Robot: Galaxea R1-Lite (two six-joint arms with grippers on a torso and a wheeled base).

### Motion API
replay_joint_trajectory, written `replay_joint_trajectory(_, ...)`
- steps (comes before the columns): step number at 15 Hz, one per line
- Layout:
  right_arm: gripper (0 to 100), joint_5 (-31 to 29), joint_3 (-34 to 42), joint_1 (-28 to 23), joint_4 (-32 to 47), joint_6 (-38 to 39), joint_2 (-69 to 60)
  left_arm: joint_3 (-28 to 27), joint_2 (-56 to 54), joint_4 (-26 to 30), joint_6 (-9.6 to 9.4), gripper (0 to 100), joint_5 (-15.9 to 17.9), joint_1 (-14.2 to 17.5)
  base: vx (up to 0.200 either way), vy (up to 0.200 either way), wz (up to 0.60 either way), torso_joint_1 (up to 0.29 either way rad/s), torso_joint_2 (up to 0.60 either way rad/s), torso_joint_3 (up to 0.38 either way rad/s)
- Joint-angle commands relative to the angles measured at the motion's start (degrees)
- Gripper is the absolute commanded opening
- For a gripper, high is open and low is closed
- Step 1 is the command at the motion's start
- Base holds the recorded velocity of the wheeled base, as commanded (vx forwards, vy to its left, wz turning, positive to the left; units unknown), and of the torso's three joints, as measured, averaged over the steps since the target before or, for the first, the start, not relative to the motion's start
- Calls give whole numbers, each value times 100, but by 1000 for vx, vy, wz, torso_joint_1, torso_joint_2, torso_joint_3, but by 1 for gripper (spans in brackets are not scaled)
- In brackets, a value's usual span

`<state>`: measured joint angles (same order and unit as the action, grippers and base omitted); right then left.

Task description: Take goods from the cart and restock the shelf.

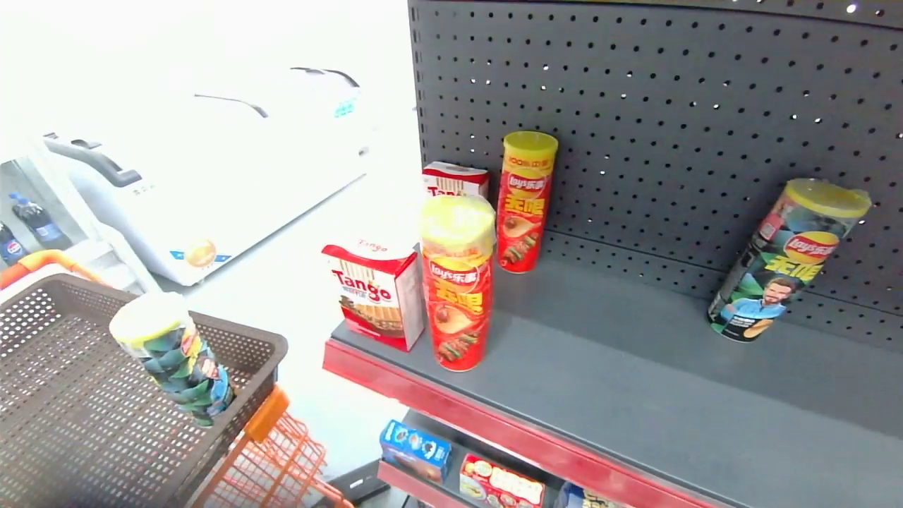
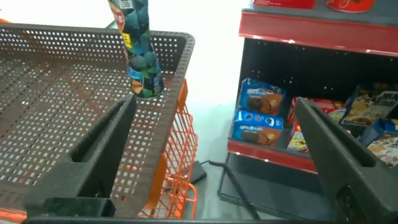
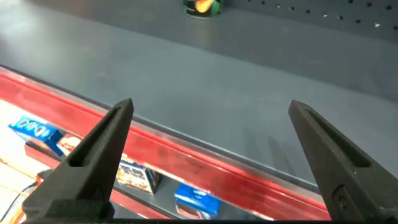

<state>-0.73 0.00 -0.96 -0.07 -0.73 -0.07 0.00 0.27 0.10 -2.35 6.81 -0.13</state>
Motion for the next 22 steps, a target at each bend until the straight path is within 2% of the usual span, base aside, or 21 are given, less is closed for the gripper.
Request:
replay_joint_trajectory(1,100,-6,0,8,7,3,7,0,8,-1,-2,100,4,5,0,0,0,0,0,0)
replay_joint_trajectory(5,100,-6,0,8,7,3,7,0,8,-10,-11,100,13,5,0,0,0,0,0,0)
replay_joint_trajectory(7,100,-6,0,8,7,3,7,-932,580,184,-72,100,-128,40,0,0,0,0,0,0)
replay_joint_trajectory(9,100,-6,0,8,7,3,7,-2188,2135,342,-125,100,-901,101,0,0,0,0,0,0)
replay_joint_trajectory(10,100,-6,0,8,7,3,7,-2285,2320,315,-143,100,-954,49,0,0,0,0,0,0)
replay_joint_trajectory(11,100,-6,0,8,7,3,7,-2505,2970,245,-151,100,-1226,-180,0,0,0,0,0,0)
replay_joint_trajectory(12,100,-6,0,8,7,3,7,-2637,3383,219,-213,100,-1103,488,0,0,0,0,0,0)
replay_joint_trajectory(13,100,-6,0,8,7,3,7,-2769,3779,236,-239,100,-717,1077,0,0,0,0,0,0)
replay_joint_trajectory(14,100,-6,0,8,7,3,7,-2830,4183,184,-283,100,-180,1648,0,0,0,0,0,0)
replay_joint_trajectory(15,100,-6,0,8,7,3,7,-2830,4508,122,-371,100,197,1885,0,0,0,0,0,0)
replay_joint_trajectory(16,100,-6,0,8,7,3,7,-2672,5132,-440,-635,100,707,2035,0,0,0,0,0,0)
replay_joint_trajectory(17,100,-6,0,8,7,3,7,-2443,5440,-968,-811,100,742,2105,0,0,0,0,0,0)
replay_joint_trajectory(18,100,-6,0,8,7,3,7,-2004,6073,-2058,-1171,100,725,2149,0,0,0,0,0,0)
replay_joint_trajectory(19,100,-6,0,8,7,3,7,-1626,6495,-2805,-1285,100,707,2193,0,0,0,0,0,0)
replay_joint_trajectory(20,100,-6,0,8,7,3,7,-1310,6960,-3552,-1303,100,663,2281,0,0,0,0,0,0)
replay_joint_trajectory(22,100,-6,0,8,7,3,7,-1072,7787,-4554,-1276,100,382,2290,0,0,0,0,0,0)
